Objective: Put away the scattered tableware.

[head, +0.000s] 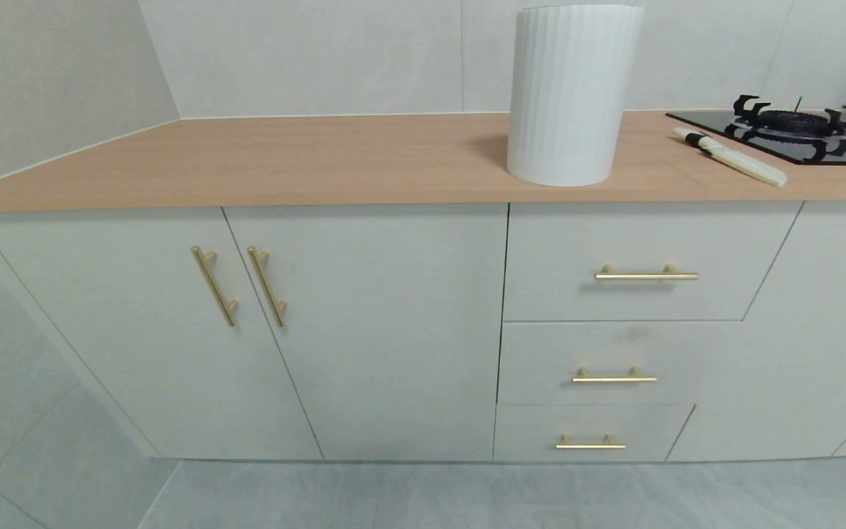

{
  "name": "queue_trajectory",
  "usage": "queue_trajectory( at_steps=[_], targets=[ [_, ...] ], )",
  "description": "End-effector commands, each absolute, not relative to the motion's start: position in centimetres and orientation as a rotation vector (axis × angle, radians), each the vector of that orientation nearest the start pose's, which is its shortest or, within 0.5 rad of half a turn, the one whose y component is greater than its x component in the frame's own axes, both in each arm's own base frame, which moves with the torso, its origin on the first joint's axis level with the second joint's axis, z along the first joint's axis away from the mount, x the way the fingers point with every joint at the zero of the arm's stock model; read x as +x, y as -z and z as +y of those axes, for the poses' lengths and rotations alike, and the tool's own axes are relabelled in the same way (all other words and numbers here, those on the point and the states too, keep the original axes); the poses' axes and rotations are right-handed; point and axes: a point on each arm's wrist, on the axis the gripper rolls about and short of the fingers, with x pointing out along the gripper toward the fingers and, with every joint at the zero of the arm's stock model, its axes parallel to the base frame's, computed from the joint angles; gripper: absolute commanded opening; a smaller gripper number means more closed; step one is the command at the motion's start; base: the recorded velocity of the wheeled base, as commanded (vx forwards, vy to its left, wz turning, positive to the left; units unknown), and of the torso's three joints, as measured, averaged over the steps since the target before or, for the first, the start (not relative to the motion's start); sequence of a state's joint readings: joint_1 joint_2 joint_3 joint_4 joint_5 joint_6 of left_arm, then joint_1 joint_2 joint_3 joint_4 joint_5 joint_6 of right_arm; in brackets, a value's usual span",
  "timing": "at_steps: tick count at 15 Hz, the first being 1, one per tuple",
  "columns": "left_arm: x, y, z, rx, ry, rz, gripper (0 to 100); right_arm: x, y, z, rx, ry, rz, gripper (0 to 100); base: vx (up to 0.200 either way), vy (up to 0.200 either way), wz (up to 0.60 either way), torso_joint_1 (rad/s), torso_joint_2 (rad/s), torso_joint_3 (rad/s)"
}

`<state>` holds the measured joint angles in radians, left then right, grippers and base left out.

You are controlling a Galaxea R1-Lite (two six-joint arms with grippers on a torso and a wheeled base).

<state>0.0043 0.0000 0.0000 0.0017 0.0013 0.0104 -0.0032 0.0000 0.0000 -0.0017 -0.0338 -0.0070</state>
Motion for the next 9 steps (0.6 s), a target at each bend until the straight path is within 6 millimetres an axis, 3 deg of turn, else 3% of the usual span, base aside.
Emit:
queue_trajectory(
  at_steps=[1,9],
  targets=[
    [-2.28,-7.53,-0.01,0.009,-0.006,0.002,100,-2.26,-7.57,-0.07,-0.008,0.037,0.002,100,0.2,0.0,0.0,0.002,0.0,0.002],
    [-2.28,-7.53,-0.01,0.008,-0.006,0.002,100,-2.26,-7.57,-0.07,-0.006,0.037,0.002,100,0.2,0.0,0.0,0.001,0.0,0.002]
  ],
)
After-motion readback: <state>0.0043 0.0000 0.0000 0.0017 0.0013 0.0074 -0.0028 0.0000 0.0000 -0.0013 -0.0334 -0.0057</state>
